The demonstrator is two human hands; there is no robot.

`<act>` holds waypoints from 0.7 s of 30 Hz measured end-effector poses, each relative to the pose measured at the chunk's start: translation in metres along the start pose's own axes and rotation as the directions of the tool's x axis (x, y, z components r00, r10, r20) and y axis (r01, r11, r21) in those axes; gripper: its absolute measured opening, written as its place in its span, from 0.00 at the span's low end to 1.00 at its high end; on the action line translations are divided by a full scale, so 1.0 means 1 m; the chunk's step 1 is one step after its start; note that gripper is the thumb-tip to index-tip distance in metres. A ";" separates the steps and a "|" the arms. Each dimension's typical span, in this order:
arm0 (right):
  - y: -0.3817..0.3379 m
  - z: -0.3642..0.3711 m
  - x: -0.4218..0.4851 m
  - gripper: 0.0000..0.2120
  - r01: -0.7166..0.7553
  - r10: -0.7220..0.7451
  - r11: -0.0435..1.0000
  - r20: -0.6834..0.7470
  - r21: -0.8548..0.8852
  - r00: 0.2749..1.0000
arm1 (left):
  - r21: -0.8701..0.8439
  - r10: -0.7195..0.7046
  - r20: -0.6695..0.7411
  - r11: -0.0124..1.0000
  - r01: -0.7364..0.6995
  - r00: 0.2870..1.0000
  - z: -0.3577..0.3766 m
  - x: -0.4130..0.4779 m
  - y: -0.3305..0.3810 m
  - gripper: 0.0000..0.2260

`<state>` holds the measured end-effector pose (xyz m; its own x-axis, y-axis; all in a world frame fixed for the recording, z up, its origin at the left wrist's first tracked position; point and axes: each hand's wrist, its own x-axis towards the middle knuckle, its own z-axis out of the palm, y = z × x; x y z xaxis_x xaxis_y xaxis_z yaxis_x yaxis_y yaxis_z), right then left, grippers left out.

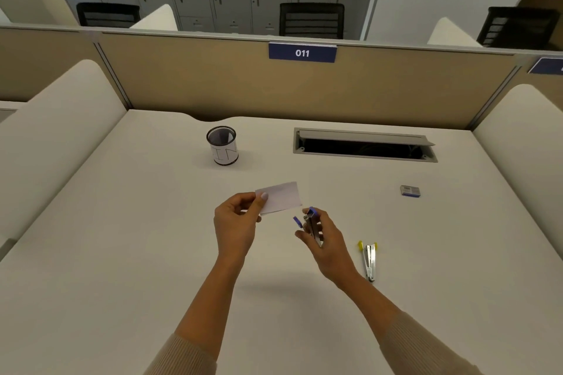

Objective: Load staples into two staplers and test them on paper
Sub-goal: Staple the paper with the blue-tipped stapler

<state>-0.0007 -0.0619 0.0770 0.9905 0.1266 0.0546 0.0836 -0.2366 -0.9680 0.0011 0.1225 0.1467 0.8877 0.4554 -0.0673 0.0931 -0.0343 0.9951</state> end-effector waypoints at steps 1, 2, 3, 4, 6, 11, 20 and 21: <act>-0.004 -0.002 -0.001 0.16 0.018 -0.018 1.000 -0.015 0.009 1.000 | -0.009 0.007 -0.001 1.000 -0.007 1.000 0.001 0.000 0.003 0.04; -0.007 -0.004 -0.003 0.14 0.034 -0.034 0.999 -0.026 0.011 0.999 | -0.022 0.012 -0.002 1.000 -0.012 1.000 0.003 -0.001 0.006 0.04; -0.010 -0.006 -0.004 0.13 0.045 -0.044 0.999 -0.036 0.012 0.998 | -0.039 0.016 -0.003 0.999 -0.016 1.000 0.004 -0.001 0.009 0.04; -0.013 -0.007 -0.006 0.13 0.050 -0.049 0.999 -0.049 0.019 0.998 | -0.056 0.018 -0.002 0.998 -0.018 1.000 0.006 -0.002 0.013 0.03; -0.018 -0.010 -0.008 0.12 0.060 -0.057 0.997 -0.085 0.039 0.995 | -0.071 0.022 0.001 0.997 -0.022 1.000 0.009 -0.003 0.018 0.03; -0.027 -0.016 -0.012 0.13 0.089 -0.084 0.996 -0.152 0.025 0.985 | -0.086 0.059 0.034 0.995 -0.056 0.998 0.018 -0.007 0.027 0.03; -0.051 -0.023 -0.019 0.20 -0.076 0.081 0.994 -0.069 0.077 0.994 | -0.056 0.113 0.070 0.992 -0.109 0.991 0.031 -0.017 0.027 0.02; -0.054 -0.025 -0.020 0.21 -0.103 0.106 0.991 -0.039 0.083 0.994 | -0.047 0.122 0.074 0.992 -0.119 0.990 0.032 -0.018 0.026 0.02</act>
<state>-0.0227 -0.0763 0.1342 0.9973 0.0627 -0.0388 -0.0279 -0.1674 -0.9855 0.0019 0.0851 0.1716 0.9234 0.3805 0.0497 -0.0347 -0.0462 0.9983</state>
